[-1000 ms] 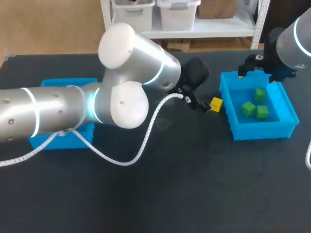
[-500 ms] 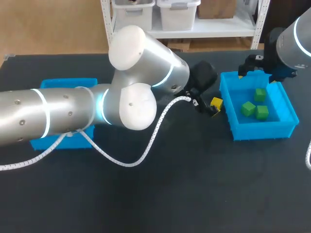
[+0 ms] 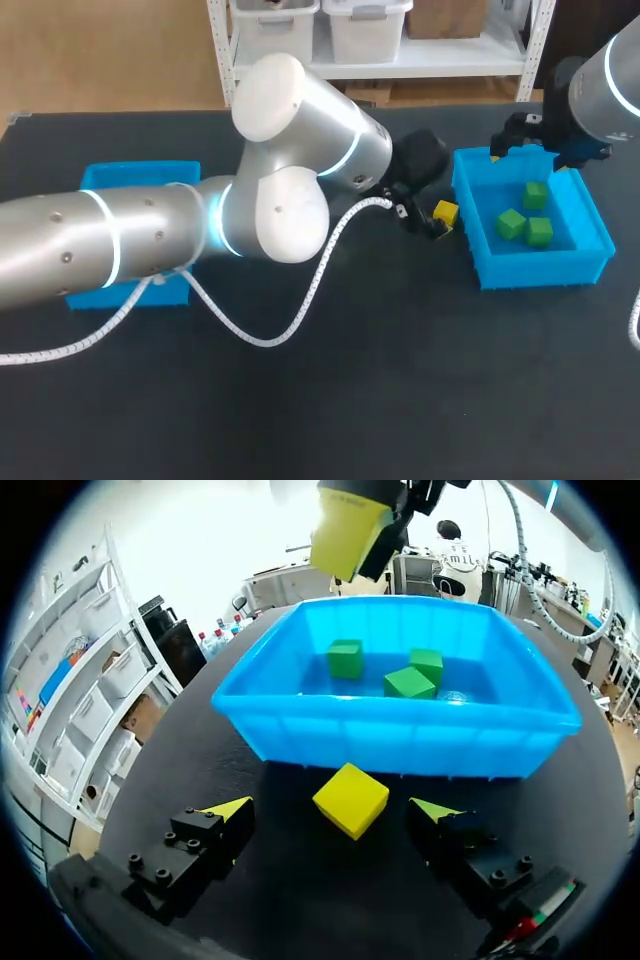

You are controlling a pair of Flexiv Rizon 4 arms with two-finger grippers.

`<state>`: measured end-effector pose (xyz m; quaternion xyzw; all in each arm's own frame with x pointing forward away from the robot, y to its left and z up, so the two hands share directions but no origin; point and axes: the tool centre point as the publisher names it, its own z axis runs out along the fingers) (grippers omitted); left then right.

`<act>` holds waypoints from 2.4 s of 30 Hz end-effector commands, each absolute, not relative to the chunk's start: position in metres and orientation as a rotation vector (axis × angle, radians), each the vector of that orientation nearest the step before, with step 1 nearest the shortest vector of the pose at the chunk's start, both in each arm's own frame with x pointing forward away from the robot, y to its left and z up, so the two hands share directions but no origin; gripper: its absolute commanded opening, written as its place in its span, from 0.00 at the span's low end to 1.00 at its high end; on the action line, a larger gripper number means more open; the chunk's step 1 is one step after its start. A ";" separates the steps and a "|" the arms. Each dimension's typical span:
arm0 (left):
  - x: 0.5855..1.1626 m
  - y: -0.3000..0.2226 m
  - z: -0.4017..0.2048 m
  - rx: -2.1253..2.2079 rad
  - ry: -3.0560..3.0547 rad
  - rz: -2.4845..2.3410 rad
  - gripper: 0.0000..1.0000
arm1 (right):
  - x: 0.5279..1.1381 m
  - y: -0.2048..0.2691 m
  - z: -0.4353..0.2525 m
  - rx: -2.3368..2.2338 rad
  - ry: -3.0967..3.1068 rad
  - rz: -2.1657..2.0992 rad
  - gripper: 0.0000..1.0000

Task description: Put the green cubes in the right bin and the yellow cubes in the left bin.

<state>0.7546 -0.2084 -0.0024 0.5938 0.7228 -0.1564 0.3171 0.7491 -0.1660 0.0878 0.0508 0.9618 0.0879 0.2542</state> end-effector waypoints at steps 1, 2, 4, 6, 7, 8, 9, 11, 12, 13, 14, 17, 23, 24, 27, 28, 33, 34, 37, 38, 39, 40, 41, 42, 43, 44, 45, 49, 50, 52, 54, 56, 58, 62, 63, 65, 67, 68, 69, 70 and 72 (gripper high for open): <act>0.761 -0.213 -0.007 1.563 1.900 -0.416 1.00 | 0.748 -0.166 0.087 0.140 2.608 0.236 1.00; 0.762 -0.213 -0.008 1.563 1.900 -0.414 1.00 | 0.748 -0.166 0.087 0.140 2.608 0.236 1.00; 0.763 -0.214 -0.009 1.563 1.900 -0.410 1.00 | 0.748 -0.166 0.087 0.140 2.608 0.236 1.00; 0.764 -0.215 -0.010 1.565 1.898 -0.407 1.00 | 0.748 -0.166 0.087 0.140 2.608 0.236 1.00; 0.765 -0.216 -0.011 1.566 1.899 -0.406 1.00 | 0.748 -0.166 0.087 0.140 2.608 0.236 1.00; 0.765 -0.216 -0.012 1.568 1.899 -0.404 1.00 | 0.748 -0.166 0.087 0.140 2.608 0.236 1.00; 0.766 -0.216 -0.013 1.569 1.899 -0.403 1.00 | 0.748 -0.166 0.087 0.140 2.608 0.236 1.00; 0.766 -0.217 -0.014 1.581 1.891 -0.400 1.00 | 0.748 -0.166 0.087 0.140 2.608 0.236 1.00; 0.767 -0.217 -0.015 1.585 1.883 -0.397 1.00 | 0.748 -0.166 0.087 0.140 2.608 0.236 1.00; 0.768 -0.217 -0.015 1.588 1.878 -0.397 1.00 | 0.748 -0.166 0.087 0.140 2.608 0.236 1.00; 0.768 -0.218 -0.015 1.587 1.878 -0.397 1.00 | 0.748 -0.166 0.087 0.140 2.608 0.236 1.00; 0.770 -0.218 -0.015 1.588 1.873 -0.398 1.00 | 0.748 -0.166 0.087 0.140 2.608 0.236 1.00; 0.772 -0.218 -0.016 1.608 1.846 -0.391 1.00 | 0.748 -0.166 0.087 0.140 2.608 0.236 1.00; 0.772 -0.218 -0.017 1.613 1.840 -0.389 1.00 | 0.748 -0.166 0.087 0.140 2.608 0.236 1.00; 0.774 -0.217 -0.018 1.619 1.825 -0.381 1.00 | 0.748 -0.166 0.087 0.140 2.608 0.236 1.00; 0.774 -0.217 -0.019 1.621 1.823 -0.380 1.00 | 0.748 -0.166 0.087 0.140 2.608 0.236 1.00; 0.774 -0.217 -0.020 1.622 1.813 -0.374 1.00 | 0.748 -0.166 0.087 0.140 2.608 0.236 1.00; 0.774 -0.217 -0.021 1.622 1.814 -0.375 0.89 | 0.748 -0.166 0.087 0.140 2.608 0.236 1.00; 0.773 -0.217 -0.022 1.620 1.820 -0.379 0.24 | 0.748 -0.166 0.087 0.140 2.608 0.236 1.00; 0.772 -0.216 -0.022 1.620 1.821 -0.379 0.04 | 0.748 -0.166 0.087 0.140 2.608 0.236 1.00; 0.772 -0.216 -0.022 1.619 1.823 -0.380 0.00 | 0.748 -0.166 0.087 0.140 2.608 0.236 1.00; 0.772 -0.216 -0.022 1.615 1.827 -0.381 0.00 | 0.748 -0.166 0.087 0.140 2.608 0.236 1.00; 0.772 -0.215 -0.021 1.615 1.828 -0.380 0.00 | 0.748 -0.166 0.087 0.140 2.608 0.236 1.00; 0.772 -0.215 -0.021 1.614 1.829 -0.380 0.00 | 0.748 -0.166 0.087 0.140 2.608 0.236 1.00; 0.772 -0.214 -0.020 1.614 1.830 -0.379 0.00 | 0.748 -0.166 0.087 0.140 2.608 0.236 1.00; 0.772 -0.213 -0.020 1.613 1.831 -0.378 0.00 | 0.748 -0.166 0.087 0.140 2.608 0.236 1.00; 0.772 -0.213 -0.019 1.613 1.832 -0.378 0.00 | 0.748 -0.166 0.087 0.140 2.608 0.236 1.00; 0.771 -0.210 -0.016 1.606 1.838 -0.374 0.00 | 0.748 -0.166 0.087 0.140 2.608 0.236 1.00; 0.771 -0.209 -0.015 1.599 1.841 -0.369 0.00 | 0.748 -0.166 0.087 0.140 2.608 0.236 1.00; 0.772 -0.206 -0.011 1.585 1.844 -0.364 0.00 | 0.748 -0.166 0.087 0.140 2.608 0.236 1.00; 0.772 -0.202 -0.006 1.561 1.849 -0.361 0.00 | 0.748 -0.166 0.087 0.140 2.608 0.236 1.00; 0.771 -0.198 -0.001 1.537 1.852 -0.359 0.00 | 0.748 -0.166 0.087 0.140 2.608 0.236 1.00; 0.772 -0.191 0.008 1.504 1.860 -0.363 0.00 | 0.748 -0.166 0.087 0.140 2.608 0.236 1.00; 0.773 -0.171 0.028 1.437 1.870 -0.359 0.00 | 0.748 -0.166 0.087 0.140 2.608 0.236 1.00; 0.774 -0.165 0.033 1.417 1.879 -0.359 0.00 | 0.748 -0.166 0.087 0.140 2.608 0.236 1.00; 0.774 -0.153 0.044 1.374 1.893 -0.353 0.00 | 0.748 -0.166 0.087 0.140 2.608 0.236 1.00; 0.773 -0.139 0.056 1.323 1.918 -0.352 0.00 | 0.748 -0.166 0.087 0.140 2.608 0.236 1.00; 0.772 -0.131 0.062 1.302 1.922 -0.347 0.00 | 0.748 -0.166 0.087 0.140 2.608 0.236 1.00; 0.772 -0.123 0.068 1.283 1.927 -0.341 0.00 | 0.748 -0.166 0.087 0.140 2.608 0.236 1.00; 0.770 -0.114 0.073 1.265 1.932 -0.338 0.00 | 0.748 -0.166 0.087 0.140 2.608 0.236 1.00; 0.769 -0.096 0.085 1.223 1.939 -0.323 0.00 | 0.748 -0.166 0.087 0.140 2.608 0.236 1.00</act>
